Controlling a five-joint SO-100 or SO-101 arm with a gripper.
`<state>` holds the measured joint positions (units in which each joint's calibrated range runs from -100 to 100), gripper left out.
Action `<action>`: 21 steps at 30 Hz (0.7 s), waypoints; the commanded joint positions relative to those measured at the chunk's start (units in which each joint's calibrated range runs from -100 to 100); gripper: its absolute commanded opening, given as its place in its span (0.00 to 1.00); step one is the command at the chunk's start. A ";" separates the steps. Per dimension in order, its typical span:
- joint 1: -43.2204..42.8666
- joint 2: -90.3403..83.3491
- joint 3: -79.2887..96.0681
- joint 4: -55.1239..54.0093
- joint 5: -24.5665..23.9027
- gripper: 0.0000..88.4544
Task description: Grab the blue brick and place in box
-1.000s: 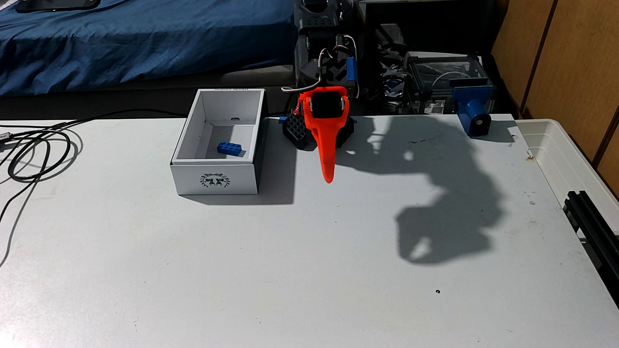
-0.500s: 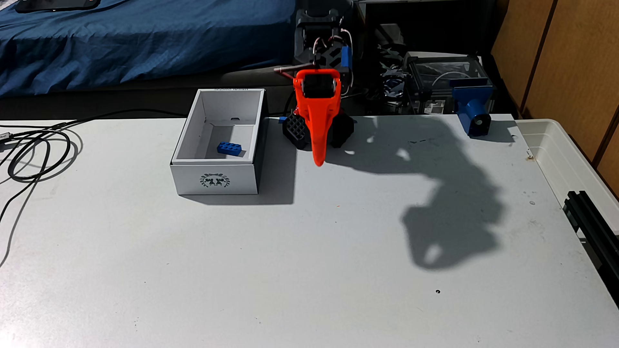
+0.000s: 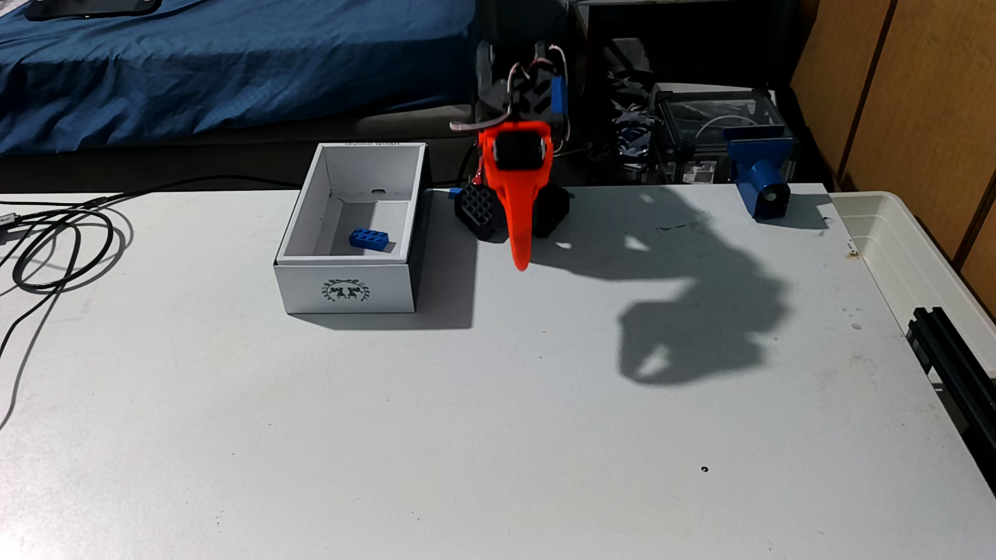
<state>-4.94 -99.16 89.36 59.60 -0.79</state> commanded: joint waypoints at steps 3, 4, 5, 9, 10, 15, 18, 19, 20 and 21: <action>-0.40 -0.59 3.45 -1.13 0.39 0.01; -0.40 -0.59 4.43 -2.34 0.34 0.01; -0.40 -0.59 5.67 -4.06 0.34 0.01; 0.04 -0.51 10.20 -10.87 0.34 0.01; 0.04 -0.51 10.02 -10.87 0.34 0.01; 0.04 -0.42 10.02 -10.61 0.34 0.01; -0.26 -0.42 10.11 -10.61 0.29 0.01; -0.26 -0.42 10.11 -10.61 0.29 0.01; -0.26 -0.42 10.11 -10.61 0.29 0.01; -0.26 -0.42 10.11 -10.61 0.29 0.01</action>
<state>-4.94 -99.24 99.55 49.76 -0.79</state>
